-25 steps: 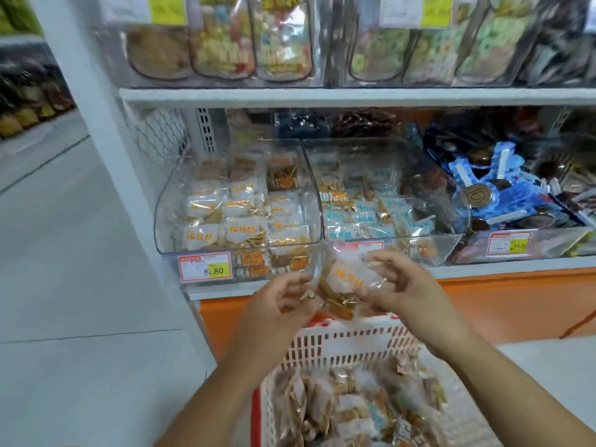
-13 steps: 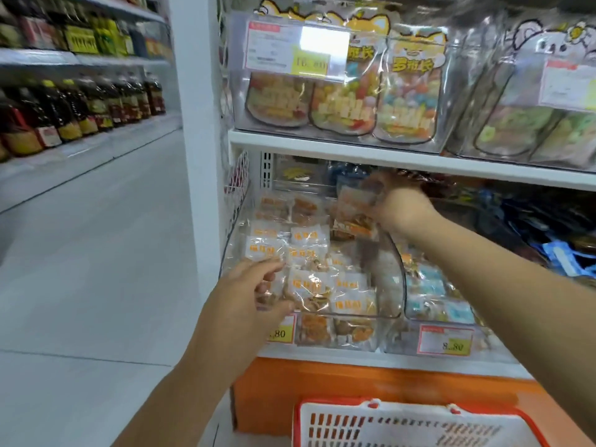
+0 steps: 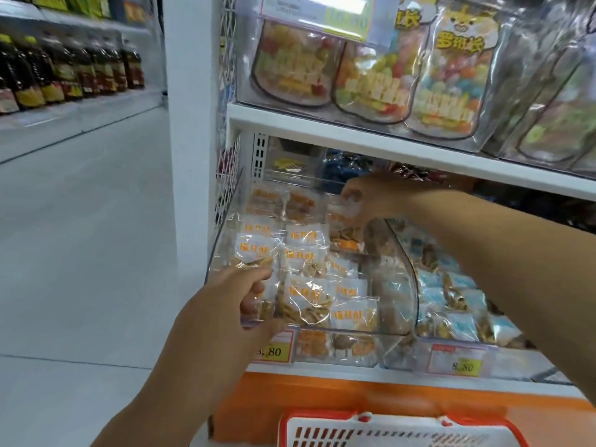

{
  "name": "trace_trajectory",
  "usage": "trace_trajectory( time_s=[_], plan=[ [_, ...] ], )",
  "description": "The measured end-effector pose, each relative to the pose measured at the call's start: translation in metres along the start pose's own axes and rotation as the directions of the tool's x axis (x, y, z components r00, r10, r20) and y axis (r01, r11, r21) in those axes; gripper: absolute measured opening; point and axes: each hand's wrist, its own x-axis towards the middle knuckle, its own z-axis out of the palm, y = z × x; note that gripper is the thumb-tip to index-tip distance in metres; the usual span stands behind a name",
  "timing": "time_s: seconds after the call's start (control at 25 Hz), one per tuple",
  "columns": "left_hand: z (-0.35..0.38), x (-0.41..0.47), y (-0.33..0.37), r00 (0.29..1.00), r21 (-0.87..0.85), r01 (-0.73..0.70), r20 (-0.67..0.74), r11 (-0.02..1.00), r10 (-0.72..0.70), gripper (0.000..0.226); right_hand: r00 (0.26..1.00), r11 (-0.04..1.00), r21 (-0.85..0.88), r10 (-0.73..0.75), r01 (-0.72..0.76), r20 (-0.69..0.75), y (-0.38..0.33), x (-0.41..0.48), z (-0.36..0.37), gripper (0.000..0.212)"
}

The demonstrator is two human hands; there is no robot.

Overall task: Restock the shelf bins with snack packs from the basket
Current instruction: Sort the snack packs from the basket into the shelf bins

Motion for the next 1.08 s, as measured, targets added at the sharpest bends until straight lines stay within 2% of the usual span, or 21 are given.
trace_trajectory(
  time_s=[0.08, 0.2, 0.4, 0.48, 0.6, 0.68, 0.8, 0.88, 0.96, 1.0, 1.04, 1.08],
  plan=[
    [0.0, 0.0, 0.001, 1.0, 0.01, -0.007, 0.0, 1.0, 0.007, 0.064, 1.0, 0.998, -0.063, 0.008, -0.008, -0.004, 0.003, 0.003, 0.001, 0.054],
    [0.0, 0.0, 0.002, 1.0, 0.025, 0.006, 0.011, 1.0, -0.006, 0.063, 0.999, 0.986, -0.161, 0.033, -0.038, -0.036, 0.009, 0.008, 0.016, 0.042],
    [0.001, 0.001, -0.001, 1.0, 0.031, 0.025, 0.017, 0.999, -0.025, 0.062, 0.993, 0.931, -0.362, 0.0, -0.044, -0.122, 0.008, 0.01, 0.024, 0.042],
    [0.001, 0.001, 0.0, 1.0, 0.03, 0.028, 0.008, 0.999, -0.029, 0.061, 0.986, 0.926, -0.371, 0.013, -0.075, -0.167, 0.009, 0.007, 0.024, 0.044],
    [0.002, 0.0, 0.001, 1.0, 0.012, 0.019, 0.0, 1.0, -0.019, 0.059, 0.983, 0.958, -0.269, 0.058, -0.104, -0.175, 0.006, -0.003, 0.021, 0.054],
    [0.001, -0.002, 0.002, 1.0, -0.004, 0.014, -0.01, 1.0, -0.014, 0.058, 0.969, 0.984, -0.147, 0.066, -0.103, -0.238, 0.0, -0.02, 0.019, 0.058],
    [0.003, -0.012, 0.011, 0.998, 0.096, -0.027, -0.059, 0.995, 0.033, 0.052, 0.918, 0.99, 0.134, 0.008, 0.05, -0.397, -0.006, -0.077, 0.027, 0.049],
    [0.01, -0.025, 0.025, 0.99, 0.145, -0.095, -0.089, 0.985, 0.108, 0.043, 0.821, 0.932, 0.326, 0.061, 0.156, -0.568, -0.006, -0.143, 0.046, 0.041],
    [0.026, -0.043, 0.037, 0.986, 0.138, -0.162, -0.017, 0.977, 0.166, 0.039, 0.668, 0.815, 0.522, 0.243, 0.253, -0.703, -0.006, -0.211, 0.081, 0.038],
    [0.038, -0.053, 0.04, 0.982, 0.138, -0.184, 0.066, 0.973, 0.176, 0.039, 0.621, 0.761, 0.591, 0.334, 0.265, -0.709, -0.003, -0.236, 0.108, 0.037],
    [0.055, -0.065, 0.041, 0.97, 0.142, -0.193, 0.174, 0.971, 0.168, 0.039, 0.606, 0.717, 0.656, 0.42, 0.235, -0.676, 0.0, -0.261, 0.139, 0.036],
    [0.074, -0.077, 0.039, 0.948, 0.15, -0.191, 0.284, 0.97, 0.143, 0.04, 0.622, 0.682, 0.715, 0.496, 0.153, -0.606, 0.003, -0.28, 0.173, 0.034]
  ],
)
